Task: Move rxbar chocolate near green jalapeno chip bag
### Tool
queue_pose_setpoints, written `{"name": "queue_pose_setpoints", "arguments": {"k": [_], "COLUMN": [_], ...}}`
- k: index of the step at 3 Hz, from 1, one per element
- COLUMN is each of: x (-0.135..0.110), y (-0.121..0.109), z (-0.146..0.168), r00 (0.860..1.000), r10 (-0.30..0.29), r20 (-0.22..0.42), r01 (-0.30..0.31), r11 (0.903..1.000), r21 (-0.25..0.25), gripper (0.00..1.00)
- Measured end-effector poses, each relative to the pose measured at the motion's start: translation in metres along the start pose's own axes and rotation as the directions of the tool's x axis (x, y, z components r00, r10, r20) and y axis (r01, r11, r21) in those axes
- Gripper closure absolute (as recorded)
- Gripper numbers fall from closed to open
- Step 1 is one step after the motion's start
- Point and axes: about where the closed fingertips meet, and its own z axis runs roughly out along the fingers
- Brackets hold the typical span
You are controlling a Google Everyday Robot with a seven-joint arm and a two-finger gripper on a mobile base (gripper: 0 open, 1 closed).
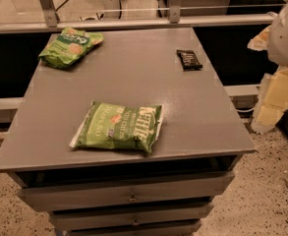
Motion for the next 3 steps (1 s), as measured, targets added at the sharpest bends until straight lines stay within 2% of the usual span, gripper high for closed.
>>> {"name": "queue_pose_setpoints", "arguments": {"k": [1,2,3], "x": [0.0,-0.005,-0.017], "y": [0.0,-0.019,-0.061], "z": [0.0,0.011,0.041], "r00": [1.0,1.0,0.995], "r10": [0.0,0.0,0.015], "r20": [0.0,0.028,0.094], "r01": [0.0,-0.001,-0.024], "r11": [1.0,0.9994,0.9955], "r21": [0.0,0.035,0.092], "gripper": [0.0,0.0,0.0]}}
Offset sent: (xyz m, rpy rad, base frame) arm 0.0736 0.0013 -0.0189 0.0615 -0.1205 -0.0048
